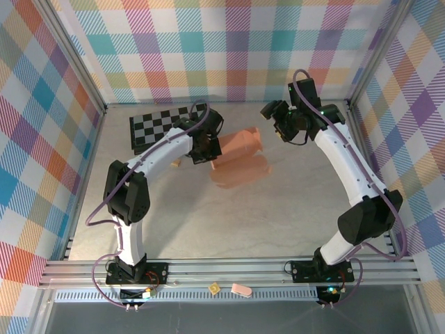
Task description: Fold the paper box
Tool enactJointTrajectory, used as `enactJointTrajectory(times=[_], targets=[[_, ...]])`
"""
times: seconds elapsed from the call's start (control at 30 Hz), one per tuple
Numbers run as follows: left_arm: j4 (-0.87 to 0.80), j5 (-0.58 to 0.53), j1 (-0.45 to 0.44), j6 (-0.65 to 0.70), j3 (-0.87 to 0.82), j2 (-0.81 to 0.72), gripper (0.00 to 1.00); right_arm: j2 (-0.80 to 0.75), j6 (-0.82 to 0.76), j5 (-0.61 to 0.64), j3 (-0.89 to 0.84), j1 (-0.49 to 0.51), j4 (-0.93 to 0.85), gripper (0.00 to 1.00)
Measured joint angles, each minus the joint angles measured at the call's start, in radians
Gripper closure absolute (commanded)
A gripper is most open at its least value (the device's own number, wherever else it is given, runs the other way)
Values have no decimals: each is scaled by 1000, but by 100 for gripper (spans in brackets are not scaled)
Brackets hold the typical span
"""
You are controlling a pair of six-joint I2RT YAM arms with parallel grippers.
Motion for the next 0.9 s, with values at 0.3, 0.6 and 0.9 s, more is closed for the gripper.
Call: enactJointTrajectory(times=[0.3, 0.6, 0.9], targets=[[-61, 38, 0, 37, 0, 1, 100, 33, -31, -43, -19, 13, -36, 33], [-63, 41, -4, 71, -43, 2, 100, 174, -34, -60, -18, 90, -19, 35], [-58, 41, -16, 84, -43, 2, 100, 328, -113, -37, 64, 103, -7, 33]])
